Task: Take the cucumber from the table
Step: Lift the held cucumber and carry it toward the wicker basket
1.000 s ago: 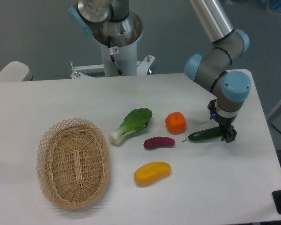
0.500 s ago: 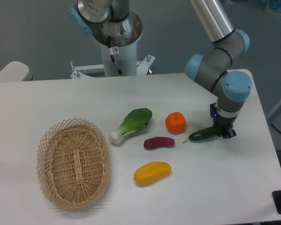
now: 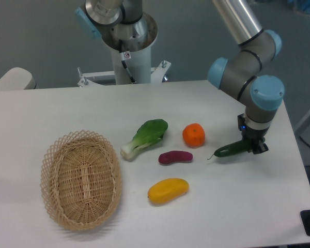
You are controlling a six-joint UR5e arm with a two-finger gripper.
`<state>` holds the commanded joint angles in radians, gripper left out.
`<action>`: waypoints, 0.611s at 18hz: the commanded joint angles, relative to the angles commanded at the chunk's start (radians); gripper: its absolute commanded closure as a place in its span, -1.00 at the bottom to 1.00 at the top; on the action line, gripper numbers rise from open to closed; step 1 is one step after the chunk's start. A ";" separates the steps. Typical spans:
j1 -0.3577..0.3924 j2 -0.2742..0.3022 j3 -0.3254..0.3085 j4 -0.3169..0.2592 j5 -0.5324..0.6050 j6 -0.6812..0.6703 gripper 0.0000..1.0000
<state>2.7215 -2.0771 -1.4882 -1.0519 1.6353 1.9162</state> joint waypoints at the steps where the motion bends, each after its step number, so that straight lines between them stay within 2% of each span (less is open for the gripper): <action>1: -0.017 0.008 0.025 -0.031 -0.005 -0.023 0.57; 4: -0.081 0.028 0.083 -0.098 -0.057 -0.098 0.57; 8: -0.147 0.081 0.062 -0.117 -0.158 -0.230 0.57; 11: -0.198 0.103 0.057 -0.126 -0.167 -0.310 0.57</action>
<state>2.5236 -1.9743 -1.4312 -1.1781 1.4680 1.6063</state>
